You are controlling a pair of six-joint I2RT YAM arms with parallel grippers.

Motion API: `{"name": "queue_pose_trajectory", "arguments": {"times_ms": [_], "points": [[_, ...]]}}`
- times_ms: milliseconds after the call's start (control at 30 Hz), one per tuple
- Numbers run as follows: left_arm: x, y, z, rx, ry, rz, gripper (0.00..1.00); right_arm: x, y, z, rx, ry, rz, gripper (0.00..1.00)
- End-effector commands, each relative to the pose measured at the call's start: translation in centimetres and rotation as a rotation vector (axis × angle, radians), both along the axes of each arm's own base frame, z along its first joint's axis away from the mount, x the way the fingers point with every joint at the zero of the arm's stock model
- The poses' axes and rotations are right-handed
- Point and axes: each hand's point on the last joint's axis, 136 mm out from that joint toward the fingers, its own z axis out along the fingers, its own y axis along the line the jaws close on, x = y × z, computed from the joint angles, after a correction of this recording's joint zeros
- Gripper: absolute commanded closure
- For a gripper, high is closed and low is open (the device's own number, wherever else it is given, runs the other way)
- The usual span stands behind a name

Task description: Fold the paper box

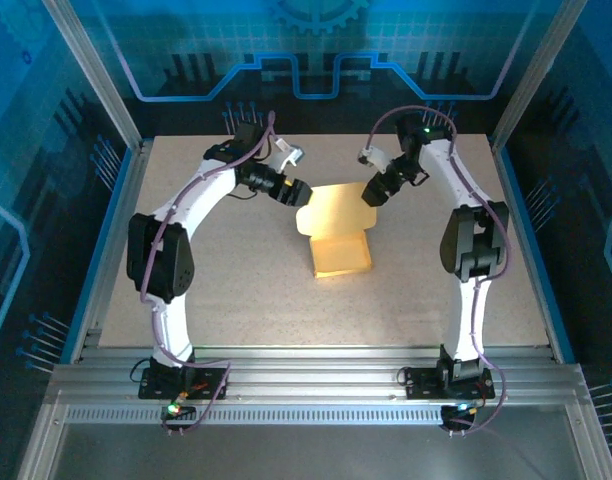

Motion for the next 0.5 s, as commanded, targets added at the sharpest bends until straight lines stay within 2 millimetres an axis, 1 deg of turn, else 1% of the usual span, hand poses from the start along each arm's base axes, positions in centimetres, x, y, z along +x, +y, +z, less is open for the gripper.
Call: {"name": "queue_pose_trajectory", "arguments": {"times_ms": [0,67,100,133,233,267,333,400,467], "points": [[-1.94,-0.48,-0.73,0.029,0.103,-0.049,0.11,-2.32,1.13,-0.83,-0.036,0.102,0.095,0.39],[-1.57,-0.47,-0.89,0.035,0.111,-0.034,0.12,-2.23,1.46,-0.92,-0.04,0.113,0.106,0.46],[-1.39,-0.41,-0.95,0.037,0.114,-0.026,0.12,-2.27,1.57,-0.87,-0.038,0.119,0.112,0.53],[-1.3,-0.48,-0.92,0.037,0.116,-0.023,0.13,-2.27,1.69,-0.85,-0.04,0.122,0.117,0.61],[-1.22,-0.65,-0.62,0.024,0.122,-0.02,0.15,-2.42,1.77,-1.05,-0.054,0.13,0.126,0.68],[-1.14,-0.66,-0.5,0.024,0.119,-0.019,0.16,-2.43,1.73,-1.06,-0.059,0.129,0.126,0.77],[-1.06,-0.64,-0.37,0.024,0.116,-0.016,0.16,-2.52,1.73,-1.14,-0.064,0.131,0.129,0.85],[-1.03,-0.68,-0.26,0.023,0.112,-0.018,0.16,-2.62,1.66,-1.17,-0.072,0.132,0.13,0.86],[-0.98,-0.7,-0.2,0.022,0.11,-0.018,0.16,-2.62,1.66,-1.01,-0.074,0.127,0.131,0.73]]}}
